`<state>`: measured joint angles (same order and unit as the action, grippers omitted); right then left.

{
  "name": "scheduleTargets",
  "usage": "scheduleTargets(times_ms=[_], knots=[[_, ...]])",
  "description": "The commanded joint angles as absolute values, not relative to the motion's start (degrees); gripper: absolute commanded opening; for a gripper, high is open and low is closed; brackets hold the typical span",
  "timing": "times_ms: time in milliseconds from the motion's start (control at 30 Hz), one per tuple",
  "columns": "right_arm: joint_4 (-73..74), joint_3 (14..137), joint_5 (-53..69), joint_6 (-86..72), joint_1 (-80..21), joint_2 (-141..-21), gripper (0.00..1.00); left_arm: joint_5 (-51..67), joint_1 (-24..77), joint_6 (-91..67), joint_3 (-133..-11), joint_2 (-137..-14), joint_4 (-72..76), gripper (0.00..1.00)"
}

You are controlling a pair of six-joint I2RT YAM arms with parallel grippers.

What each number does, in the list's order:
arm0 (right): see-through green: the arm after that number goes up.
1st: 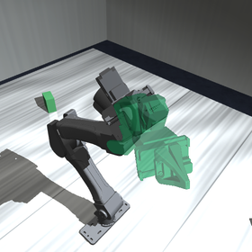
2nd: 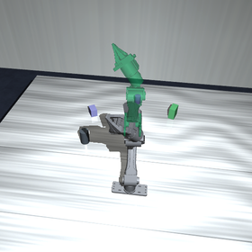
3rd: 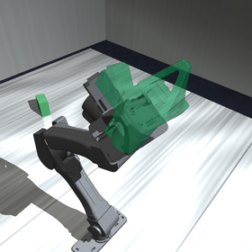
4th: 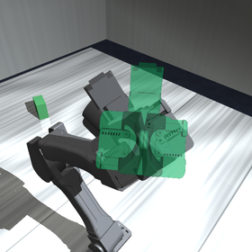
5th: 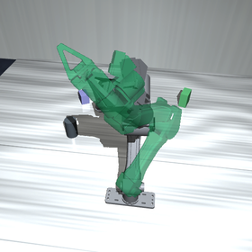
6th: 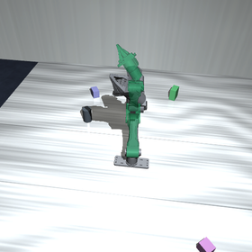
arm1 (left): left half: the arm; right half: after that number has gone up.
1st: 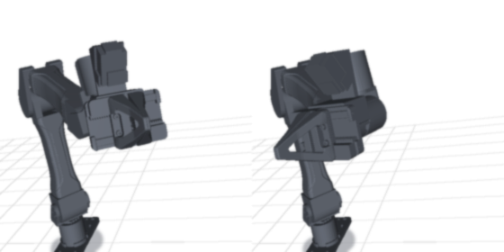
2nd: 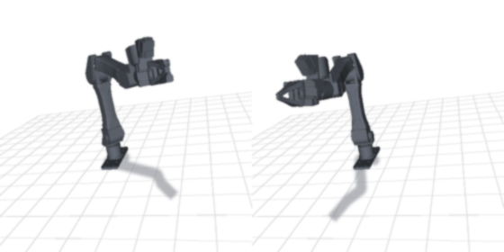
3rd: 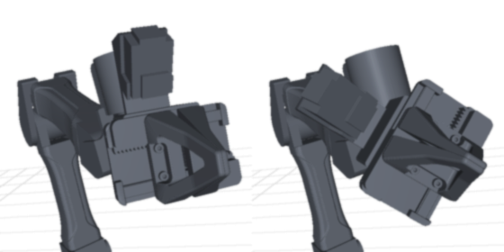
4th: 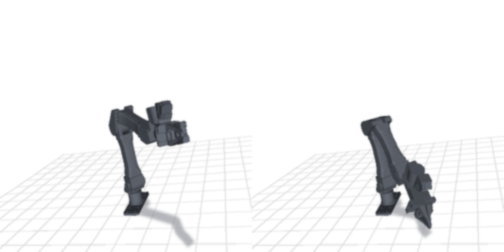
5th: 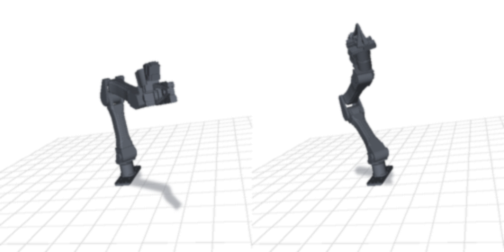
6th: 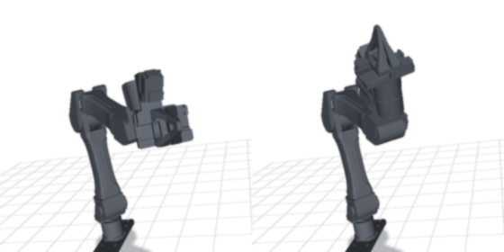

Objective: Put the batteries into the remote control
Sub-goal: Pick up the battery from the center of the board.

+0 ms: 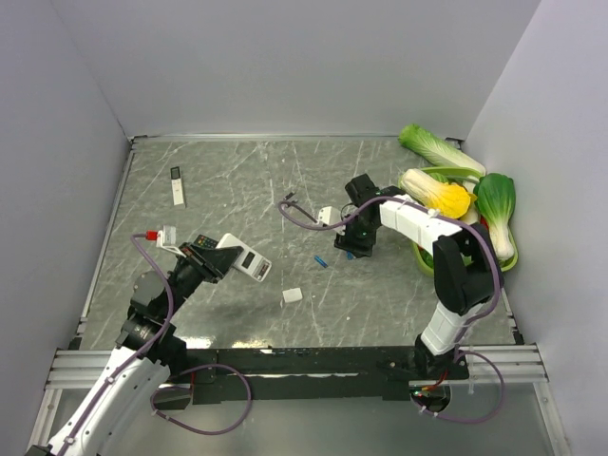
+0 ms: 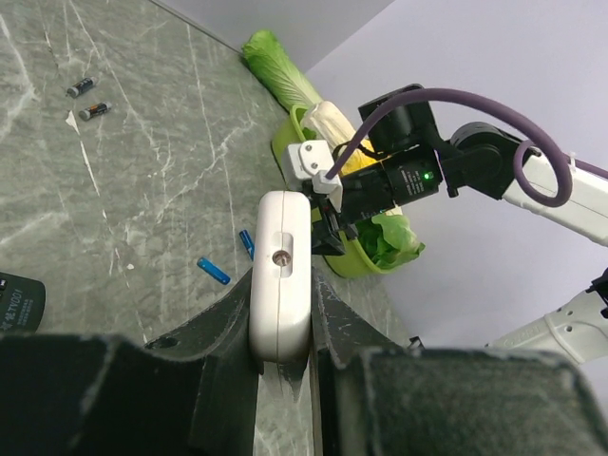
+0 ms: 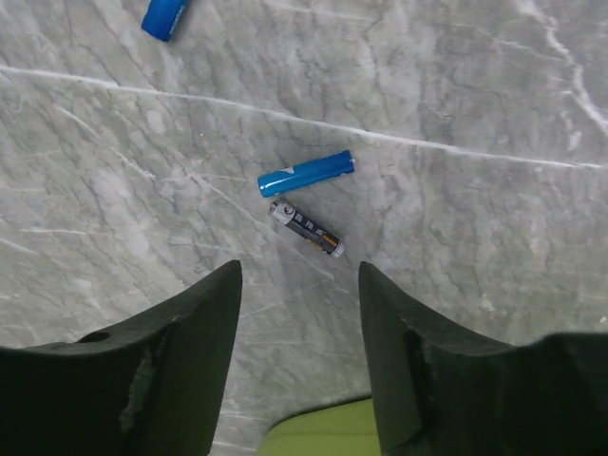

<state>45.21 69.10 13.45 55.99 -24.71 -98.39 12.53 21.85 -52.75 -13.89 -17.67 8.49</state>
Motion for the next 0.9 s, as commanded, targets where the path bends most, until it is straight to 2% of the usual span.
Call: scheduleTargets(times_ms=[0,667,867], knots=[[46.32,70.31,14.06,60.82,-24.26,-100.46,0.57,11.95,22.06,-52.12,-14.85,-16.96,9.4,0.01],[43.68,69.7,13.45,62.05,-24.7,-106.96,0.48,11.69,22.15,-51.59,-14.59,-18.02,9.49,0.01],[45.7,71.63,13.62,60.82,-24.87,-108.89,0.38,12.04,22.06,-51.68,-14.41,-18.19,9.84,0.01]])
